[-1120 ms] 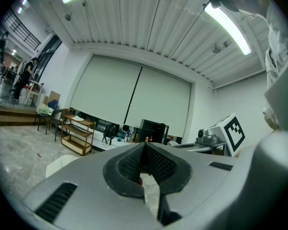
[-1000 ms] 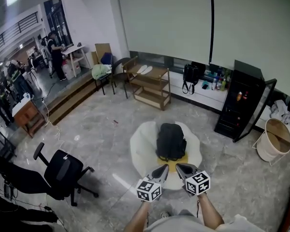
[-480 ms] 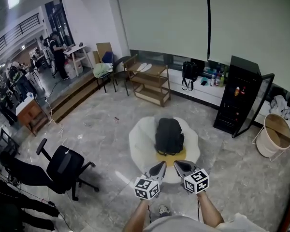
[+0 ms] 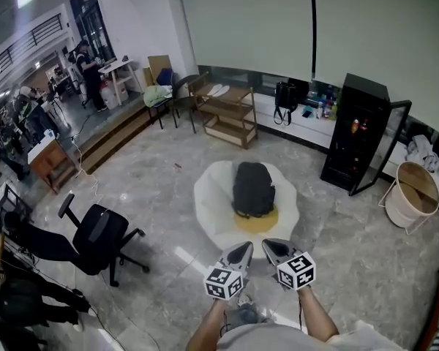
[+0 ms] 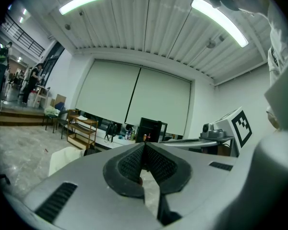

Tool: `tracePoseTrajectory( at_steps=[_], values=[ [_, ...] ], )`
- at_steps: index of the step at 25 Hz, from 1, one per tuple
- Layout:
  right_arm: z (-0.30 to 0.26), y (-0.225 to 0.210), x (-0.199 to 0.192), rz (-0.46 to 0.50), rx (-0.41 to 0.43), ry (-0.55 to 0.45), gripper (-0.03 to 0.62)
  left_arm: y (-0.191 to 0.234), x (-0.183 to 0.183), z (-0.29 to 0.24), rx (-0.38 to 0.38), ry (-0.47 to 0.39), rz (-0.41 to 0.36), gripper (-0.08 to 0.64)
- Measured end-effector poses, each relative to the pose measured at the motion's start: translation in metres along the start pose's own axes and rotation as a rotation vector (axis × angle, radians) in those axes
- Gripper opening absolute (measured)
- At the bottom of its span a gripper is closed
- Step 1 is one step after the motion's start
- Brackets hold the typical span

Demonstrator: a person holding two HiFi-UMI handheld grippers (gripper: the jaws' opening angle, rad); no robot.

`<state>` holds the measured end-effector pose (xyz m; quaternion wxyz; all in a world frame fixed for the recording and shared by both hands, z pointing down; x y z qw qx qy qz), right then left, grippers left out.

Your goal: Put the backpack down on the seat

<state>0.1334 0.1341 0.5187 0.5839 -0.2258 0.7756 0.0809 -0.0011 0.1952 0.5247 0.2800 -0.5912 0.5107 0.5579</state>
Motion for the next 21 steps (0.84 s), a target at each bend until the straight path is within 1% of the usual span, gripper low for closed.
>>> tracePoseTrajectory(
  at_steps=[7, 14, 21],
  values=[
    [0.034, 0.015, -0.012, -0.008, 0.006, 0.001, 0.026, -0.034, -0.009, 0.020, 0.009, -0.003, -0.002, 0.031],
    [0.053, 0.034, -0.022, 0.006, 0.006, -0.005, 0.027, -0.052, -0.016, 0.035, 0.002, -0.011, -0.011, 0.031],
    [0.062, 0.046, -0.019, 0.018, 0.002, -0.023, 0.026, -0.061, -0.018, 0.047, -0.004, -0.012, -0.024, 0.031]
  ],
)
Point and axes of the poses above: the fingertips, and each gripper's own axes: z backward along the fingers, y to its left, x out of its top, the point moved 8 cm from there along z, backward along the fingers, and after that the axes turned 7 degrees about y, right-handed, at the moved point
